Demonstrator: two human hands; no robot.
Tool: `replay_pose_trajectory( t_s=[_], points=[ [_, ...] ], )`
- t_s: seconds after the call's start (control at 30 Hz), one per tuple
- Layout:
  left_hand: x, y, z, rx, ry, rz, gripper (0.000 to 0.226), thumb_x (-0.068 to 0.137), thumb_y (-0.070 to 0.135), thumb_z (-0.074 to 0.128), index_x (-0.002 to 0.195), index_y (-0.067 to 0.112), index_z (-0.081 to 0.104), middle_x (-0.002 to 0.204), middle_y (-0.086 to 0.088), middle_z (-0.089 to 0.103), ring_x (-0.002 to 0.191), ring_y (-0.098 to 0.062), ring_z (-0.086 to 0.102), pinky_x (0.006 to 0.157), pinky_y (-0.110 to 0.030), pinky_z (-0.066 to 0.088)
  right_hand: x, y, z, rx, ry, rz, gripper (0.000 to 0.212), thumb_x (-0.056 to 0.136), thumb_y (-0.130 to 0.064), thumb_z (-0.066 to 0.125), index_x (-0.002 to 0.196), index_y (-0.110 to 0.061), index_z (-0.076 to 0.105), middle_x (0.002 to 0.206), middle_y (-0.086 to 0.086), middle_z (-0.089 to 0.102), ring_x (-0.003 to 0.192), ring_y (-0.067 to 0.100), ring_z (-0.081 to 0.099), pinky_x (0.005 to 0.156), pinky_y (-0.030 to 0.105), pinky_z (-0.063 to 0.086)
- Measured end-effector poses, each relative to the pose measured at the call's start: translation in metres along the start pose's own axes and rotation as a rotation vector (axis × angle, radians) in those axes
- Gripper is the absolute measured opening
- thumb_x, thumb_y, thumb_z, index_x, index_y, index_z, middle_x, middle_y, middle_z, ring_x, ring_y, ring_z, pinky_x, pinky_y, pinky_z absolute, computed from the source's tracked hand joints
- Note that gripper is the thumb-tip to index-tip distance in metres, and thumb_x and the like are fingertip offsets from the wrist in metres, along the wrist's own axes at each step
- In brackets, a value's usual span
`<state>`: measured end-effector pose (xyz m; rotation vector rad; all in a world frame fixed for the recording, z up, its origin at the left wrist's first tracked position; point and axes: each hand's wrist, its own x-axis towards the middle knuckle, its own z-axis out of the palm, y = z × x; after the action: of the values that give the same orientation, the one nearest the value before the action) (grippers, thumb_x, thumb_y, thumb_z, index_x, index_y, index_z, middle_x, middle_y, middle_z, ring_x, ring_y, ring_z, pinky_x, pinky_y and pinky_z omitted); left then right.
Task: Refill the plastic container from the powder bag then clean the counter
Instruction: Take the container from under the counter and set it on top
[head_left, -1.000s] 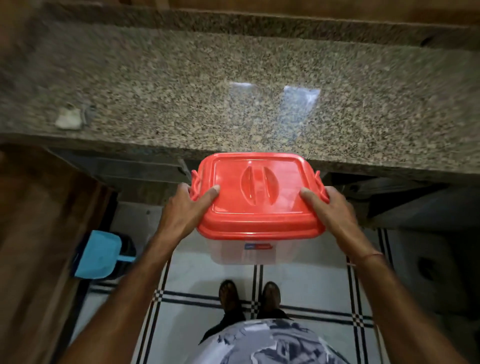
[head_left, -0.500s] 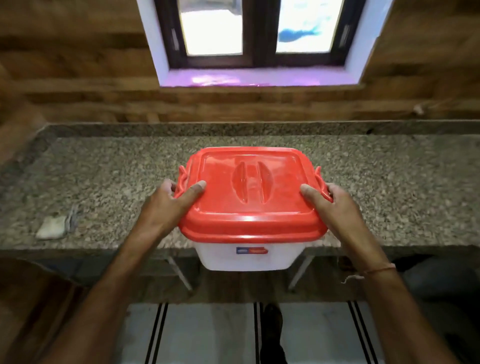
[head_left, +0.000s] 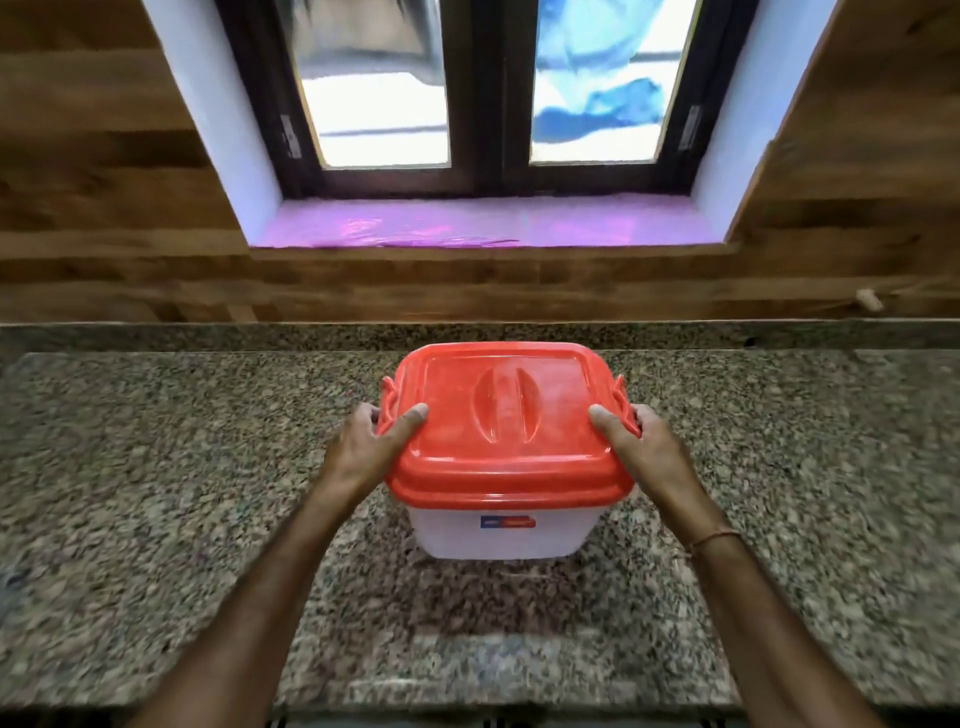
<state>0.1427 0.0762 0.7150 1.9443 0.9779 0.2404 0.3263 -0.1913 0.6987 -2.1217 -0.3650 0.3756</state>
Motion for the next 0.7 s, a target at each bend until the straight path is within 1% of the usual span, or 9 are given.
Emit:
replay_pose_trajectory(
  t_s=[0.07, 0.13, 0.17, 0.27, 0.4, 0.47, 0.53, 0.6, 0.7],
  points=[
    [0.012, -0.004, 0.005, -0.066, -0.024, -0.035, 0.091, 0.067, 0.094, 0.051, 0.116, 0.017, 0.057, 0.100, -0.009, 0.074, 0.082, -0.026, 0.077, 0.071, -0.052, 0.065, 0.013, 0.001, 0.001, 0.002, 0.025, 0.020, 0.068, 0.084, -0.087, 0.046, 0.106, -0.025, 0.068, 0.090, -0.002, 0.077, 0.076, 0.018, 0.076, 0.066, 0.038, 0.063],
    [0.022, -0.008, 0.007, -0.135, -0.078, -0.066, 0.091, 0.075, 0.094, 0.044, 0.113, 0.015, 0.065, 0.095, -0.010, 0.079, 0.079, -0.027, 0.079, 0.073, -0.054, 0.065, 0.023, 0.001, 0.004, -0.009, 0.049, 0.051, 0.068, 0.091, -0.082, 0.040, 0.095, -0.020, 0.066, 0.079, 0.000, 0.073, 0.063, 0.017, 0.070, 0.054, 0.028, 0.053],
    [0.026, -0.009, 0.007, -0.157, -0.099, -0.078, 0.090, 0.079, 0.093, 0.040, 0.110, 0.014, 0.070, 0.092, -0.010, 0.080, 0.080, -0.028, 0.079, 0.077, -0.054, 0.064, 0.025, 0.000, 0.005, -0.006, 0.061, 0.066, 0.067, 0.093, -0.079, 0.038, 0.092, -0.017, 0.065, 0.077, 0.001, 0.071, 0.061, 0.017, 0.068, 0.052, 0.026, 0.049],
    [0.030, -0.011, 0.007, -0.171, -0.126, -0.092, 0.088, 0.089, 0.086, 0.029, 0.100, 0.013, 0.076, 0.086, -0.010, 0.080, 0.079, -0.029, 0.079, 0.078, -0.050, 0.064, 0.028, 0.002, 0.009, 0.031, 0.109, 0.086, 0.064, 0.098, -0.072, 0.037, 0.086, -0.015, 0.064, 0.074, 0.003, 0.068, 0.061, 0.019, 0.063, 0.054, 0.026, 0.046],
    [0.031, -0.019, 0.002, -0.182, -0.094, -0.065, 0.077, 0.102, 0.067, 0.026, 0.091, 0.009, 0.075, 0.079, -0.012, 0.079, 0.072, -0.028, 0.078, 0.067, -0.041, 0.063, 0.032, 0.004, 0.014, 0.007, 0.103, 0.079, 0.066, 0.102, -0.067, 0.037, 0.082, -0.010, 0.064, 0.070, 0.005, 0.065, 0.058, 0.022, 0.060, 0.056, 0.030, 0.048],
    [0.036, -0.029, -0.001, -0.273, -0.086, -0.124, 0.073, 0.105, 0.061, 0.027, 0.083, 0.008, 0.071, 0.067, -0.006, 0.074, 0.058, -0.021, 0.073, 0.062, -0.034, 0.057, 0.034, 0.005, 0.014, -0.012, 0.100, 0.088, 0.066, 0.103, -0.066, 0.036, 0.079, -0.011, 0.064, 0.067, 0.004, 0.063, 0.057, 0.022, 0.058, 0.056, 0.031, 0.049],
    [0.038, -0.042, -0.001, -0.425, -0.120, -0.209, 0.065, 0.107, 0.057, 0.031, 0.079, 0.010, 0.066, 0.059, -0.001, 0.065, 0.050, -0.016, 0.062, 0.061, -0.033, 0.052, 0.034, 0.003, 0.013, -0.016, 0.089, 0.097, 0.065, 0.103, -0.065, 0.035, 0.079, -0.012, 0.065, 0.067, 0.005, 0.064, 0.056, 0.022, 0.060, 0.056, 0.031, 0.051],
    [0.039, -0.055, 0.003, -0.526, -0.131, -0.237, 0.058, 0.108, 0.052, 0.035, 0.087, 0.012, 0.072, 0.065, -0.004, 0.071, 0.056, -0.016, 0.068, 0.060, -0.035, 0.055, 0.033, 0.003, 0.015, 0.018, 0.105, 0.118, 0.063, 0.104, -0.062, 0.036, 0.080, -0.012, 0.067, 0.068, 0.006, 0.065, 0.056, 0.021, 0.062, 0.057, 0.032, 0.055],
    [0.041, -0.064, 0.008, -0.615, -0.134, -0.264, 0.046, 0.108, 0.044, 0.044, 0.097, 0.014, 0.075, 0.087, -0.014, 0.078, 0.071, -0.023, 0.076, 0.061, -0.035, 0.062, 0.034, 0.015, 0.017, 0.300, 0.103, 0.314, 0.057, 0.108, -0.051, 0.042, 0.076, -0.014, 0.072, 0.069, 0.006, 0.067, 0.059, 0.021, 0.064, 0.059, 0.033, 0.059]
  ],
)
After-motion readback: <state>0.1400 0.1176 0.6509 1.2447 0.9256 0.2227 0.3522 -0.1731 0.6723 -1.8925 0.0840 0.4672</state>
